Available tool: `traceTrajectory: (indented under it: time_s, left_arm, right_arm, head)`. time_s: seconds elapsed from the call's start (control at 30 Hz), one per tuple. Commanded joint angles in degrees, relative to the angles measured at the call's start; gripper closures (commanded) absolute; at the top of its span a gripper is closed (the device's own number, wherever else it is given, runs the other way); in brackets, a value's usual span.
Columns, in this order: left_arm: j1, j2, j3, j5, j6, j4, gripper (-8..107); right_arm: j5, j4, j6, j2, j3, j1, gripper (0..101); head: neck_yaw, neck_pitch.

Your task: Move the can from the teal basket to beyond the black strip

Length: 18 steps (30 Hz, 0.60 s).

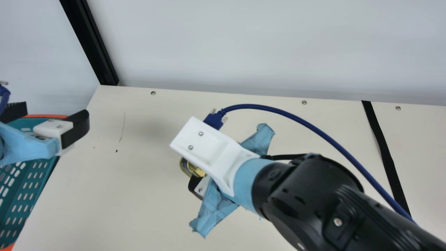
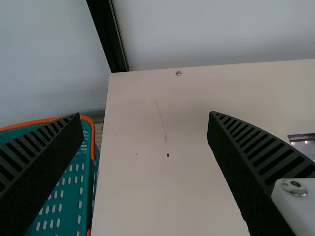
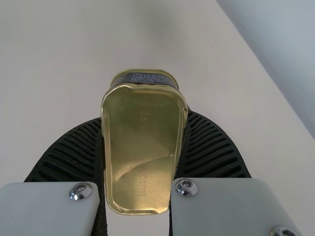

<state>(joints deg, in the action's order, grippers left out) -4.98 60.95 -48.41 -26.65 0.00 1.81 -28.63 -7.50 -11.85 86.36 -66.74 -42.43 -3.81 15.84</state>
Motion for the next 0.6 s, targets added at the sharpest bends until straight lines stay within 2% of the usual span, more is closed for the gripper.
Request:
traceTrajectory:
  time_s: [0.0,0.13,0.4,0.57]
  left_arm:
    - [0.0,0.0,0.0,0.0,0.0,0.0,9]
    - [0.0,0.0,0.0,0.0,0.0,0.0,9]
    - [0.0,0.0,0.0,0.0,0.0,0.0,9]
    - [0.0,0.0,0.0,0.0,0.0,0.0,9]
  right_arm:
    - [4.2,0.3,0.4,-0.7,2.4,0.3,101]
    - [7.5,1.8,0.3,-1.7,5.2,0.4,101]
    - [1.3,5.6,-6.2,-3.7,3.8,-1.5,101]
    - [1.4,4.0,-5.9,-5.9,3.4,-0.5,101]
  head:
    - [0.2,1.0]
    - [0.2,1.0]
    - [0.2,1.0]
    - [0.2,1.0]
